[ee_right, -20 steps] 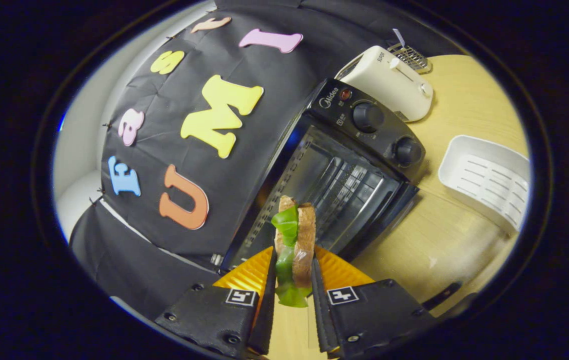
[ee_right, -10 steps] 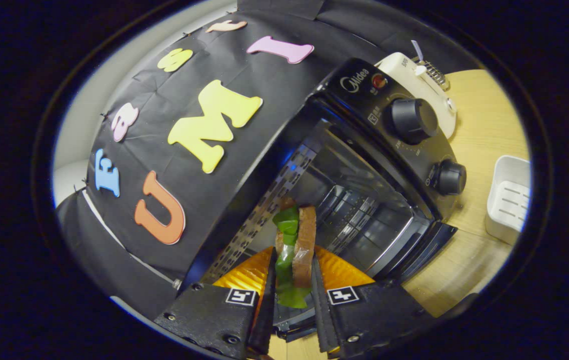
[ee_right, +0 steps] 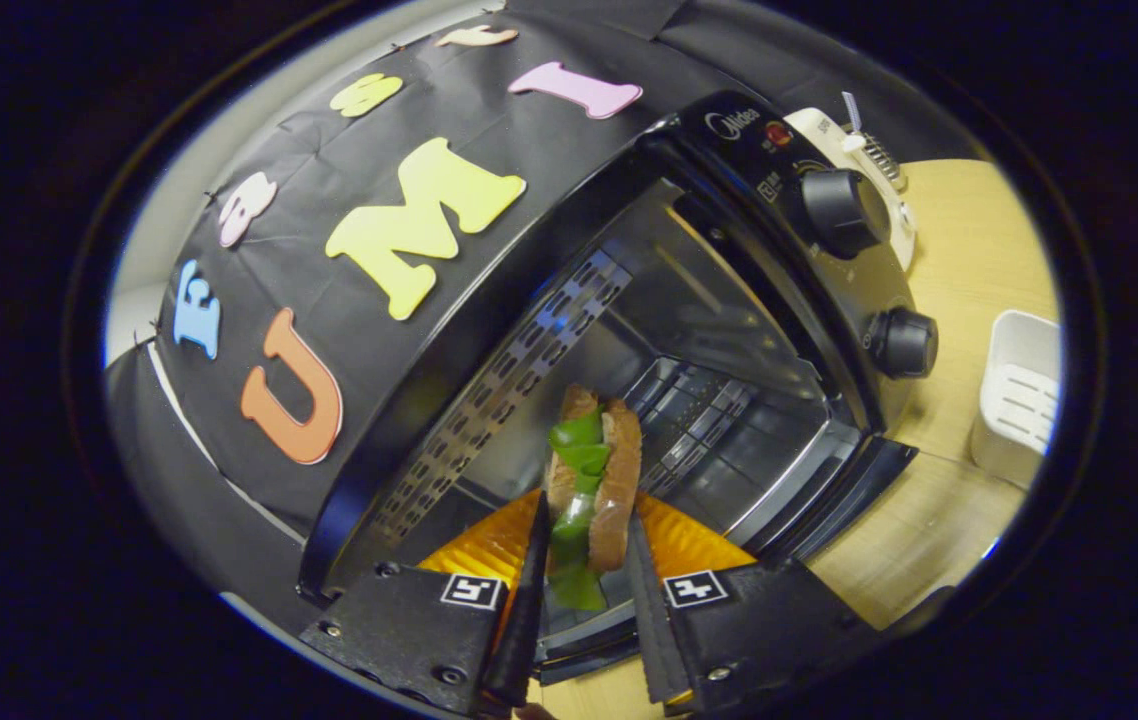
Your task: Open the electric oven with the left hand, put the food in, and close the electric oven.
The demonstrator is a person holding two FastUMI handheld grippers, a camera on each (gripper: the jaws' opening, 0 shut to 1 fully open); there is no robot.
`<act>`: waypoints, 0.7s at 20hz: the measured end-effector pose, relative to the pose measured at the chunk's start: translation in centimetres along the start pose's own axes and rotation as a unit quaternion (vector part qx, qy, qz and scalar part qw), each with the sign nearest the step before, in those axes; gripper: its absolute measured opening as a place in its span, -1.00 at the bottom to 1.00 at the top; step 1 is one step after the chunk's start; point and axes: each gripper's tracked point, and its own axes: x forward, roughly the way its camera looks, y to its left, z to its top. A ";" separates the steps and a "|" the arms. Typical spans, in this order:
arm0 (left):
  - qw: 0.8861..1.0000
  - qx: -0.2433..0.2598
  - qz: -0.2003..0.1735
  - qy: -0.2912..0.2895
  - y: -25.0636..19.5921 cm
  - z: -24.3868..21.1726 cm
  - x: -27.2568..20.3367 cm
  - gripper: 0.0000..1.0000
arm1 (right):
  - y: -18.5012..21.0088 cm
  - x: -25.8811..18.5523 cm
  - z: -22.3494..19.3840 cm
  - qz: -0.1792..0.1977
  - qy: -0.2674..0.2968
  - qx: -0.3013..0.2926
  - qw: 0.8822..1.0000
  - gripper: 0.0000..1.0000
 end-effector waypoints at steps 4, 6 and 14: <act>1.000 0.019 0.021 -0.007 1.2 0.6 0.0 0.92 | -0.5 -0.2 0.3 -0.012 0.009 -0.030 0.999 -0.09; 1.000 0.016 0.019 -0.009 1.1 0.7 -0.1 0.91 | -1.4 -0.1 0.2 -0.014 0.023 -0.045 0.999 0.19; 1.000 0.010 0.026 -0.013 1.9 1.1 -0.5 0.91 | 0.0 -0.6 -0.8 -0.007 0.062 -0.180 0.982 0.92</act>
